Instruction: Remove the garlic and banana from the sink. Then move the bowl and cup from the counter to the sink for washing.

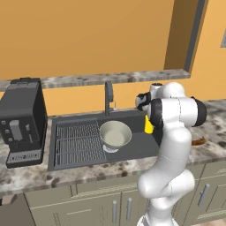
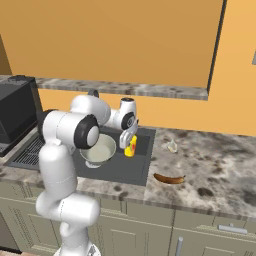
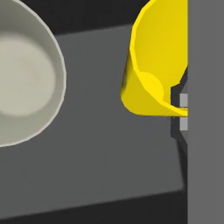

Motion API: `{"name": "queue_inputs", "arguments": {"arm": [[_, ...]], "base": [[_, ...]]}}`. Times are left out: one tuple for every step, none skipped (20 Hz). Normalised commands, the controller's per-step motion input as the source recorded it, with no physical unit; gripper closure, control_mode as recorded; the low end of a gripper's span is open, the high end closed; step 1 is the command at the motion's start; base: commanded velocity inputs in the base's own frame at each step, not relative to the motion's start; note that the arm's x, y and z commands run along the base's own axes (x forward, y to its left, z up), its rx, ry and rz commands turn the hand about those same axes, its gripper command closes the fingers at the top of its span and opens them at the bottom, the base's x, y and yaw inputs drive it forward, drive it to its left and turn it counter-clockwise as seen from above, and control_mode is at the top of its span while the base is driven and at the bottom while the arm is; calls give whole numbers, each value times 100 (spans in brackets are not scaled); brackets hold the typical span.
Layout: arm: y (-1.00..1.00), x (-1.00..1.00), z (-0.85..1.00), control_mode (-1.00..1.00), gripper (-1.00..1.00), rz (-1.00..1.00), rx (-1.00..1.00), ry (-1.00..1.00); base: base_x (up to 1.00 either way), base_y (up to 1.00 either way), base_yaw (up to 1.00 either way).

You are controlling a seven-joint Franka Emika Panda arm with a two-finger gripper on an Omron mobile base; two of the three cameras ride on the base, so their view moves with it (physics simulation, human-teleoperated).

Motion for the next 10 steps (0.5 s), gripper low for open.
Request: {"name": "queue_inputs", "arguments": {"arm": [[0,5,-21,-100,100,0,0,0],[0,6,-20,-100,100,0,0,0],[0,7,-20,-100,100,0,0,0],[0,8,-20,-100,100,0,0,0],[0,8,-21,-100,100,0,0,0],[0,8,-20,-100,100,0,0,0],[0,9,-20,-100,100,0,0,0],[0,8,-20,-100,100,0,0,0],[0,7,-21,-100,100,0,0,0],[0,7,-22,-100,100,0,0,0]], "base": [[0,0,0],[0,0,0],[0,0,0],[0,0,0],[0,0,0],[0,0,0],[0,0,0],[0,0,0],[0,0,0],[0,0,0]]}}
